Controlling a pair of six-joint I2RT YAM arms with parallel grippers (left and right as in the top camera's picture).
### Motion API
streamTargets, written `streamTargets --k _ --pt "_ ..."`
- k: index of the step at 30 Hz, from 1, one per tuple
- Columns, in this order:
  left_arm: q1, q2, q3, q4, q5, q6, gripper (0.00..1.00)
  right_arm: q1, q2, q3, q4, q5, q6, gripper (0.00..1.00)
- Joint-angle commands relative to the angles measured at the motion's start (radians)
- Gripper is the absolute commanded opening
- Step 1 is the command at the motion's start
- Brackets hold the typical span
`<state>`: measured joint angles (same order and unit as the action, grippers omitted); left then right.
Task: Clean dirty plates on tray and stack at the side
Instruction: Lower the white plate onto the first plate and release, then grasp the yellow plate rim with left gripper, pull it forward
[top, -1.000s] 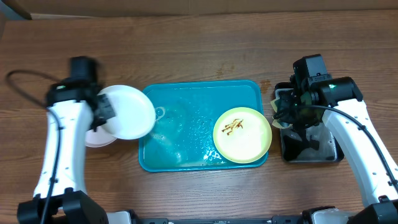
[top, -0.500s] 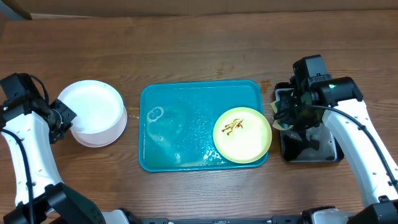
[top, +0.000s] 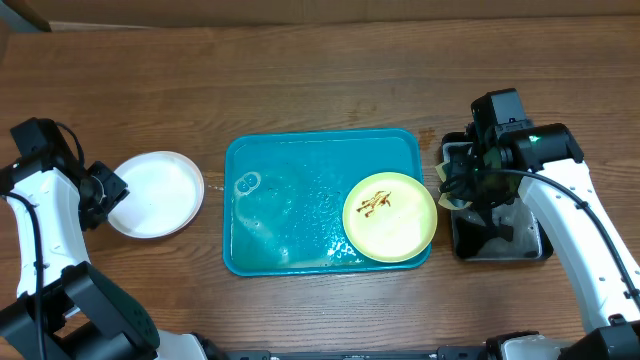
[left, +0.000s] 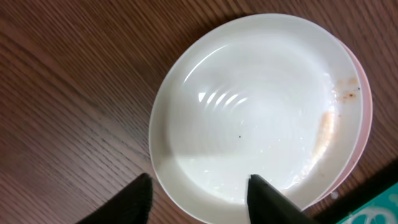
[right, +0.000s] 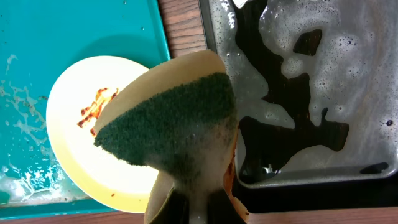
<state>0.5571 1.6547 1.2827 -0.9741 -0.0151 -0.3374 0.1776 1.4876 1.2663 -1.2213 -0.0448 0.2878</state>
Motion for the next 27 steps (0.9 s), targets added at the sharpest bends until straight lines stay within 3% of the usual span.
streamTargets --k 1,10,19,20,22,27 --pt "0.006 0.007 -0.006 0.004 0.029 0.043 0.58 -0.002 -0.004 -0.003 0.003 0.006 -0.005 0.04" --pt "-0.075 0.005 -0.006 -0.011 0.340 0.177 0.55 -0.002 -0.004 -0.003 -0.002 0.006 -0.005 0.04" --pt "-0.455 0.006 -0.006 -0.096 0.407 0.265 0.57 -0.013 -0.005 -0.002 -0.026 0.105 0.021 0.04" --pt "-0.499 0.006 -0.006 -0.107 0.408 0.262 0.60 -0.023 -0.005 -0.002 -0.034 0.141 0.037 0.04" --pt "-0.593 0.006 -0.006 -0.131 0.412 0.244 0.75 -0.057 -0.005 -0.002 -0.044 0.175 0.059 0.04" --pt "-0.829 0.006 -0.007 -0.152 0.452 0.132 0.96 -0.169 -0.005 -0.002 -0.045 0.083 0.019 0.04"
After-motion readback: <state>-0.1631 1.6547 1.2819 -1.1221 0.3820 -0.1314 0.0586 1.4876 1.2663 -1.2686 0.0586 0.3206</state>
